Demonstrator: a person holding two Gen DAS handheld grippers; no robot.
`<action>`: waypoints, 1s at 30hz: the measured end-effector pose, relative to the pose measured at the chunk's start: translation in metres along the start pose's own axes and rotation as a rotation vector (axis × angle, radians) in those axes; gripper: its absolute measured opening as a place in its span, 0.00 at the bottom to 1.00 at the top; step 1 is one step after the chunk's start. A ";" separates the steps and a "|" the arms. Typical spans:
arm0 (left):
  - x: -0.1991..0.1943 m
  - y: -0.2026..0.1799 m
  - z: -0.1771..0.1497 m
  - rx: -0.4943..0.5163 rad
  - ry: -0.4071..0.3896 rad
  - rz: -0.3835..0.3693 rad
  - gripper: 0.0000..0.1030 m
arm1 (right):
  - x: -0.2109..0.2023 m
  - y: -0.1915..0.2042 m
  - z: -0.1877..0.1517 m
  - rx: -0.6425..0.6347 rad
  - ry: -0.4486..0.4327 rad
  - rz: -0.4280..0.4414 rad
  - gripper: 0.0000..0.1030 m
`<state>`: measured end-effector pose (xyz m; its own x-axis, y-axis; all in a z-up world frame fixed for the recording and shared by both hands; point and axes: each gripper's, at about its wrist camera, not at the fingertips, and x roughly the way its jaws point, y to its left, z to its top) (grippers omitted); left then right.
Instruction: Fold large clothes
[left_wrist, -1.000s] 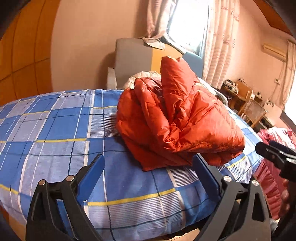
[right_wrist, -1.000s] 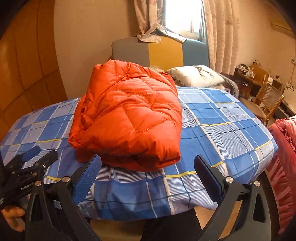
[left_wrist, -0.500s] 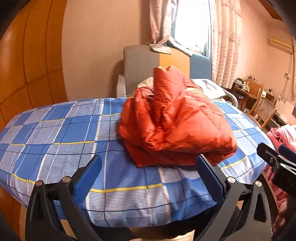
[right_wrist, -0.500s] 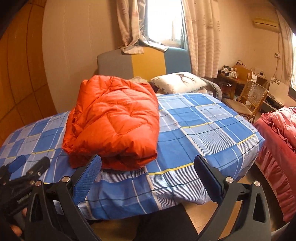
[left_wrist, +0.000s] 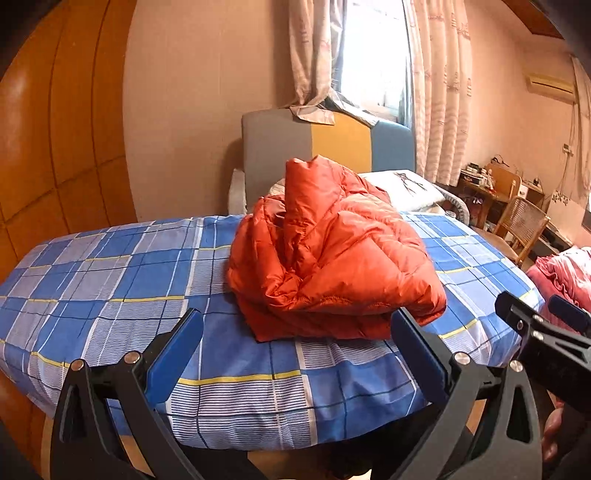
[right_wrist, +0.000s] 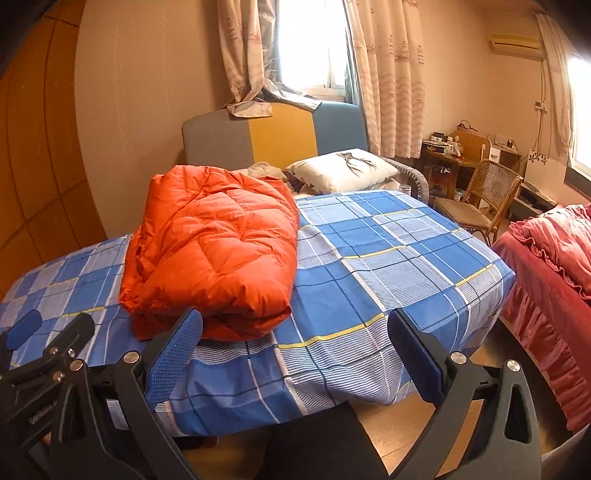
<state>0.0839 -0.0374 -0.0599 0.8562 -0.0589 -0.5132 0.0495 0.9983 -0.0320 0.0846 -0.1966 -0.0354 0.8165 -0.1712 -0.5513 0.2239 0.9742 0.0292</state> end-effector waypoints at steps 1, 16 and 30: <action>0.000 0.001 0.000 -0.003 -0.001 0.007 0.98 | -0.001 0.000 0.000 -0.002 -0.002 0.004 0.97; 0.000 0.006 0.001 -0.023 -0.018 0.041 0.98 | 0.003 0.010 0.001 -0.035 0.003 0.013 0.97; -0.002 0.003 0.003 -0.004 -0.032 0.036 0.98 | 0.002 0.010 -0.002 -0.037 -0.005 0.011 0.97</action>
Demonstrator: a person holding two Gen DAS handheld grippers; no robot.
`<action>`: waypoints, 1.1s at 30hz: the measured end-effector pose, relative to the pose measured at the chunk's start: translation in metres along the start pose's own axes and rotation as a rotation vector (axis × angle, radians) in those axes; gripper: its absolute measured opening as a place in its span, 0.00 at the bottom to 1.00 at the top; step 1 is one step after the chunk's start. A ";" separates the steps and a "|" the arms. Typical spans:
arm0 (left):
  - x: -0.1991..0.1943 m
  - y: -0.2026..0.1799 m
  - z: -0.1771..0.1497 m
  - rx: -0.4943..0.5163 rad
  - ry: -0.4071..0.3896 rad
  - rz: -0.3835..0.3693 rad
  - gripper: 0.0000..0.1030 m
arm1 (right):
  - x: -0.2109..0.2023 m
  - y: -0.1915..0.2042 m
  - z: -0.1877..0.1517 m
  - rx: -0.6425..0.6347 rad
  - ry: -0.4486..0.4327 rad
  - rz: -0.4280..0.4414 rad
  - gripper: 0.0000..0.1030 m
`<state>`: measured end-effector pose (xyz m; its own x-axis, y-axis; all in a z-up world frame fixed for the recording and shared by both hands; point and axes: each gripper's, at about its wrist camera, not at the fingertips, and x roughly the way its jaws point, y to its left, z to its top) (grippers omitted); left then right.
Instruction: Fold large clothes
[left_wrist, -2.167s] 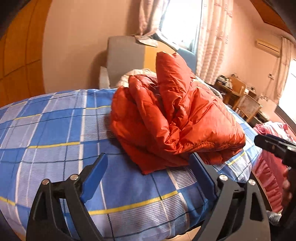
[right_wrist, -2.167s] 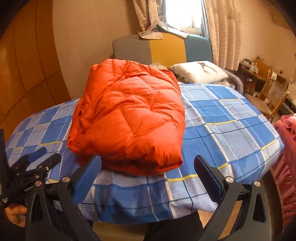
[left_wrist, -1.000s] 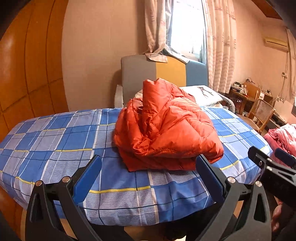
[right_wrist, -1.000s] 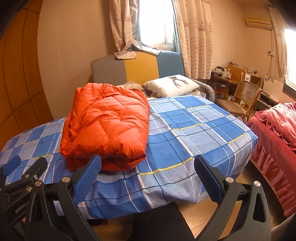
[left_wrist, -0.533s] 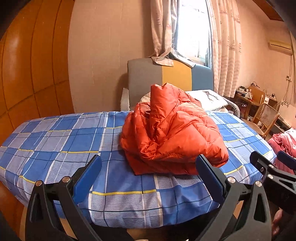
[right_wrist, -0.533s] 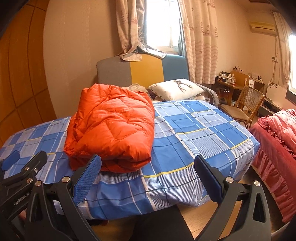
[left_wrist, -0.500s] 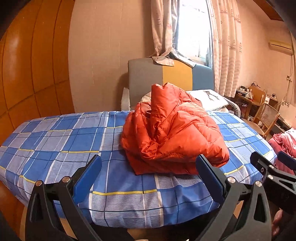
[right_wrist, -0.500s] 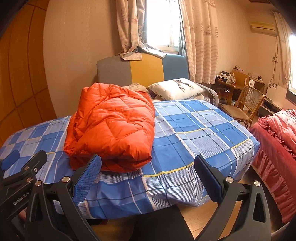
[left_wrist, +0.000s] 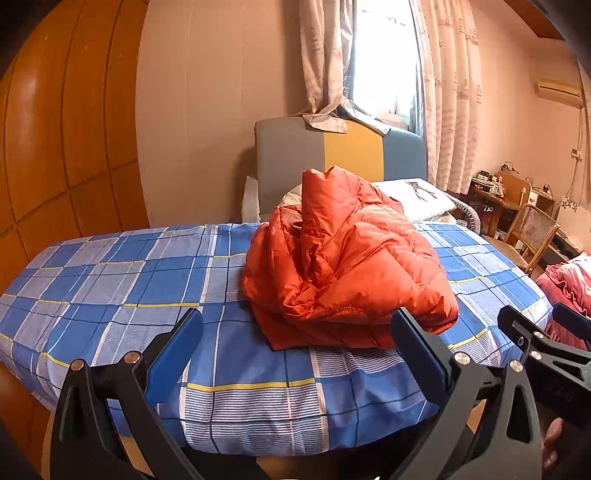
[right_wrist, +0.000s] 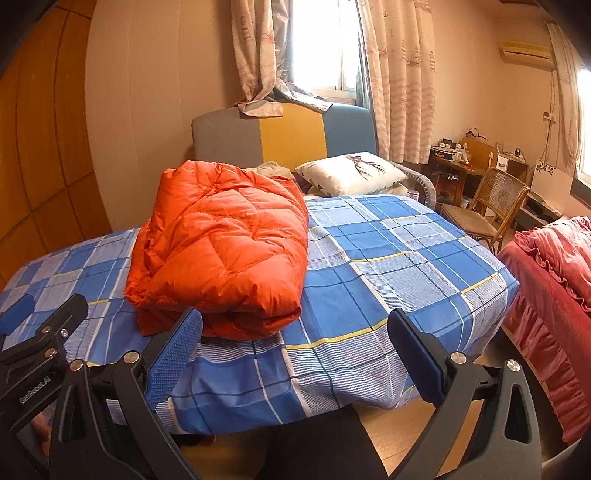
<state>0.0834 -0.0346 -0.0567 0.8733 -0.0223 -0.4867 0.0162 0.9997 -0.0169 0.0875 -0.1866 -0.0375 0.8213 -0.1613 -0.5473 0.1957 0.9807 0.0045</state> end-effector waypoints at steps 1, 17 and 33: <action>-0.001 -0.001 0.000 0.004 -0.002 -0.002 0.98 | 0.000 0.000 0.000 -0.002 0.002 -0.001 0.97; -0.005 -0.012 -0.003 0.062 -0.007 -0.041 0.98 | 0.001 -0.002 0.000 -0.004 0.013 -0.007 0.97; -0.008 -0.013 -0.002 0.066 -0.011 -0.051 0.98 | 0.003 -0.003 -0.001 -0.005 0.020 -0.005 0.97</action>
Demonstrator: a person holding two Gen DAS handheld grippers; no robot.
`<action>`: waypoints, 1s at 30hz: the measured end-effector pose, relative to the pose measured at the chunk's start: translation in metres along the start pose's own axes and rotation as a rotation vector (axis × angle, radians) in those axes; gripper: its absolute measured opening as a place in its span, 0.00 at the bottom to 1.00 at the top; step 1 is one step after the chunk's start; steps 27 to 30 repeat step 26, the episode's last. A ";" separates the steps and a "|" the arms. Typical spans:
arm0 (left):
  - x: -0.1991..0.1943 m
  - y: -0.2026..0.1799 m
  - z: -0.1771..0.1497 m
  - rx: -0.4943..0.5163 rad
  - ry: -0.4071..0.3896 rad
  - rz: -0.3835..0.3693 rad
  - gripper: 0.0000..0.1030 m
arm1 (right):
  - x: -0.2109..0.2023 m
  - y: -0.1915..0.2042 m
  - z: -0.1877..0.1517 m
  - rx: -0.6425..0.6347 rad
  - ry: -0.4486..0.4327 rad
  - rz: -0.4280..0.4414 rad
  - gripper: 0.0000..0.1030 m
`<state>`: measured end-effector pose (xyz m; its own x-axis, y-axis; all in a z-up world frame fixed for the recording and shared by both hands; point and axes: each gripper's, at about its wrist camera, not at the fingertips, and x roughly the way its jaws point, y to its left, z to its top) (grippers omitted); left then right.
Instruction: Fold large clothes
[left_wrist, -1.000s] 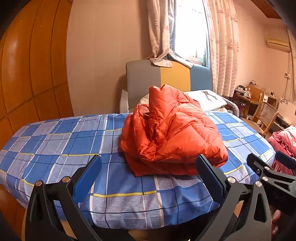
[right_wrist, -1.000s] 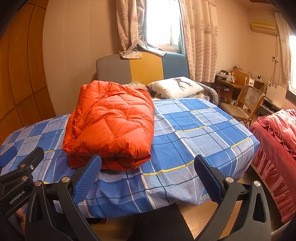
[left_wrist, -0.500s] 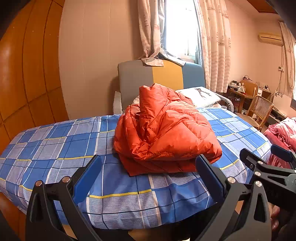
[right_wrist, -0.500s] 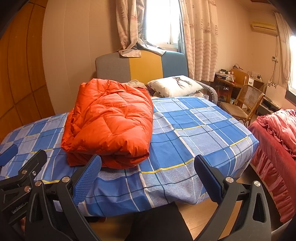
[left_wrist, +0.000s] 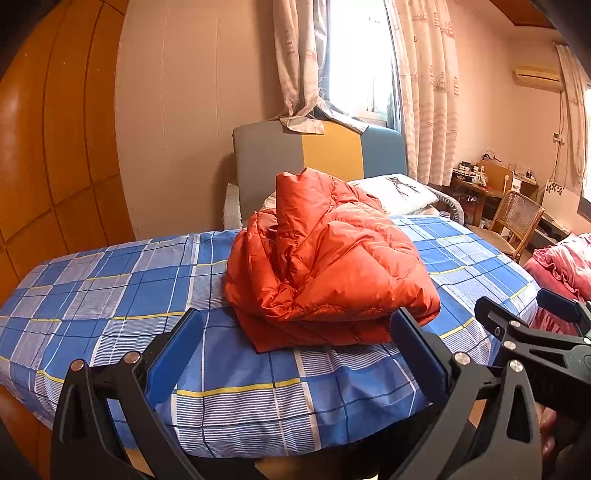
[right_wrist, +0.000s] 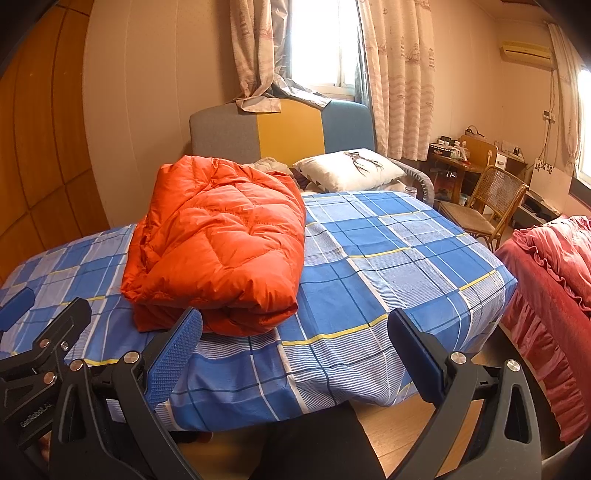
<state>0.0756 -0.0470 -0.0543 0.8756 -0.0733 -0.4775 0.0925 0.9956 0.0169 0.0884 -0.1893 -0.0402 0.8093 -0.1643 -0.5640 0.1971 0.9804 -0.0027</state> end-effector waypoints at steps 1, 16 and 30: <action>0.000 0.000 0.000 -0.002 0.000 0.001 0.98 | 0.001 0.000 0.000 -0.001 0.002 0.001 0.97; 0.004 0.002 -0.004 0.000 0.003 0.004 0.98 | 0.010 0.001 -0.003 -0.004 0.040 0.006 0.97; 0.019 0.019 -0.008 -0.088 0.058 0.024 0.98 | 0.018 0.002 -0.005 -0.003 0.066 0.003 0.97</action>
